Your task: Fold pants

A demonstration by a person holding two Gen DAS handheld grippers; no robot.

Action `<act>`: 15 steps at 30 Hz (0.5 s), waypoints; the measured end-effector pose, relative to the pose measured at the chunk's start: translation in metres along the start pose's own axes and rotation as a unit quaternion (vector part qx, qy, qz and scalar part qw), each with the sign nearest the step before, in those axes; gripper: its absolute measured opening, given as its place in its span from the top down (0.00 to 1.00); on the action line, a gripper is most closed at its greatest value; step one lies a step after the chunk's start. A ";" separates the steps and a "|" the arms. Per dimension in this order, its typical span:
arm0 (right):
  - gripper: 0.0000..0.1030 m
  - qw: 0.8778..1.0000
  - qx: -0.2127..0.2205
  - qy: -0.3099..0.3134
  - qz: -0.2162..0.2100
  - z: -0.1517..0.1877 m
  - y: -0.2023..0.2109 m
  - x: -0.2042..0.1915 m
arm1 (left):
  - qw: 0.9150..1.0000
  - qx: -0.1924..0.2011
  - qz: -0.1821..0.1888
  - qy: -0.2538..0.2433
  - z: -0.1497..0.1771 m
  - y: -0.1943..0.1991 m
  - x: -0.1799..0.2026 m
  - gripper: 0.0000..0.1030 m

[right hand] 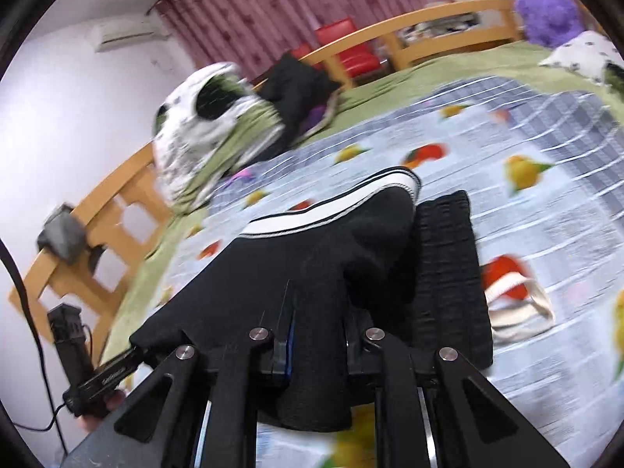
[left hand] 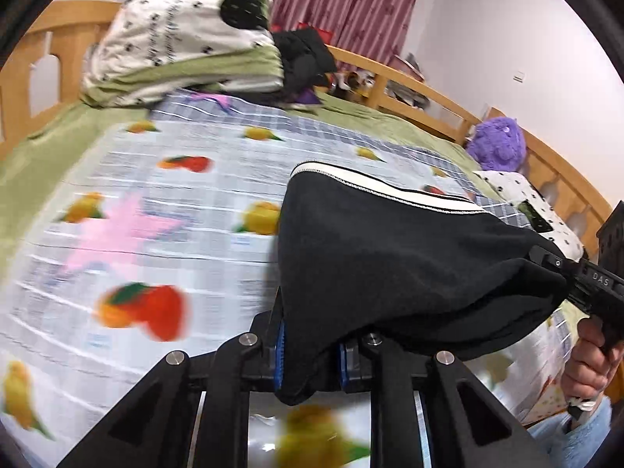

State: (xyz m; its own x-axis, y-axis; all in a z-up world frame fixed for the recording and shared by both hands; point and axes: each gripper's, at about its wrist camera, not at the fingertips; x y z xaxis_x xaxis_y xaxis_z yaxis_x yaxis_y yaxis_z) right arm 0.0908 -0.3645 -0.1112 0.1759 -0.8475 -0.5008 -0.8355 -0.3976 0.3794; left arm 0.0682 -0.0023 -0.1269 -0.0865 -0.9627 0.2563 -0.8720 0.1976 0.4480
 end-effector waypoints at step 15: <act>0.82 0.996 -0.049 0.011 0.070 0.079 0.008 -0.007 | 0.998 -0.055 0.026 -0.027 0.056 0.050 -0.047 0.43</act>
State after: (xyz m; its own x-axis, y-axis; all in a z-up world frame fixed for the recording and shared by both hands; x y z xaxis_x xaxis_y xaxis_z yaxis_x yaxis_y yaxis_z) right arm 0.0421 -0.3338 -0.1662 0.0740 -0.9042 -0.4207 -0.7980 -0.3067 0.5188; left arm 0.0016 0.0427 -0.1644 -0.1588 -0.9584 0.2373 -0.8073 0.2644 0.5276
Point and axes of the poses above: each gripper's, at about its wrist camera, not at the fingertips, and y roughly against the way its jaws point, x to its right, z to its underside, and after that the axes turned 13 degrees about x, right-handed
